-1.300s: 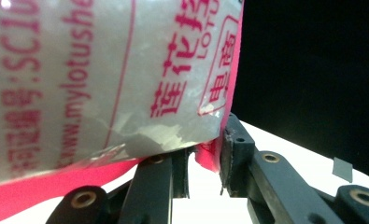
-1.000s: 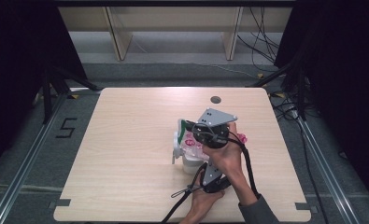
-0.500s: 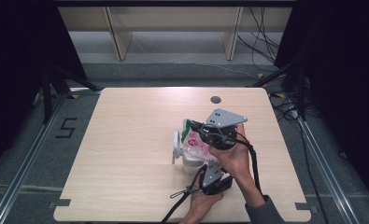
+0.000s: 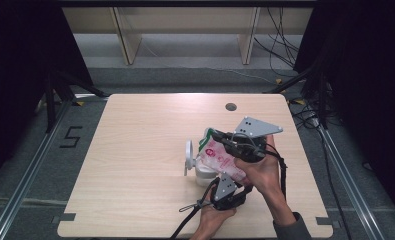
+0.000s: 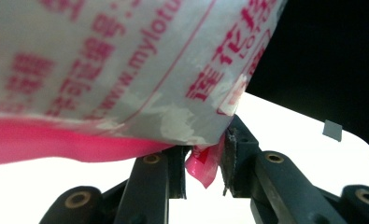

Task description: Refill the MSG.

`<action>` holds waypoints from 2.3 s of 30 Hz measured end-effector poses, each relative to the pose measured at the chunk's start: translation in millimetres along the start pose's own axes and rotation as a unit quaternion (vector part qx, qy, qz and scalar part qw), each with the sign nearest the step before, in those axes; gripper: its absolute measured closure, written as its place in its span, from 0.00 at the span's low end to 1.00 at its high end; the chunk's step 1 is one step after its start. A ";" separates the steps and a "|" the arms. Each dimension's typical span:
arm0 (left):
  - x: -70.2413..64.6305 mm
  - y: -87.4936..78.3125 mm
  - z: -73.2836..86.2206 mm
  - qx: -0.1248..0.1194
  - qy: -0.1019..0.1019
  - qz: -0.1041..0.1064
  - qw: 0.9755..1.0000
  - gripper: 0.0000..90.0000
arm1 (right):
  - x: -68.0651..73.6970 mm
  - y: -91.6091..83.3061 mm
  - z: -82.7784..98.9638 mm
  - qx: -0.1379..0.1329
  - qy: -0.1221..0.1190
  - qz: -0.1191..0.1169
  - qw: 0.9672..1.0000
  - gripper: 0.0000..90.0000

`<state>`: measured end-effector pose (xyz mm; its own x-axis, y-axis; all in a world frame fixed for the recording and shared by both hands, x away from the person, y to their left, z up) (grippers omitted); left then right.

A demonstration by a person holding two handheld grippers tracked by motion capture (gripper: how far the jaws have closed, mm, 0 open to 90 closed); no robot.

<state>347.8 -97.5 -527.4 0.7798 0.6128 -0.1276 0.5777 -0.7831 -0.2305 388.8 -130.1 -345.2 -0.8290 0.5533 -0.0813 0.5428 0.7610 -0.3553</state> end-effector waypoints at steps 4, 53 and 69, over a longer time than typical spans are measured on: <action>-2.0 -1.2 0.9 0.003 -0.001 -0.001 1.000 0.81 | -3.3 -6.6 1.8 -0.007 0.002 0.006 1.000 1.00; 0.5 -10.2 6.6 0.064 -0.011 -0.013 0.998 0.52 | -29.1 -65.6 31.6 -0.075 0.094 -0.014 0.993 1.00; 0.8 -22.7 4.7 0.049 -0.021 -0.018 0.998 0.49 | -42.1 -71.3 52.4 -0.057 0.117 0.018 0.991 1.00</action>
<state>334.1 -78.8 -526.8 0.7463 0.6467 -0.1576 0.5779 -0.7470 -0.3287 378.0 -225.4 -365.3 -0.7624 0.6335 0.1321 0.5937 0.7659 -0.2467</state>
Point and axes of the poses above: each handheld gripper's, and its own axes: y roughly forward along the jaws, z roughly out of its underside, x roughly to its left, the point moved 4 cm from there along y, roughly forward along the jaws, and after that the axes turned 3 degrees about -z, right-handed, at the moved point
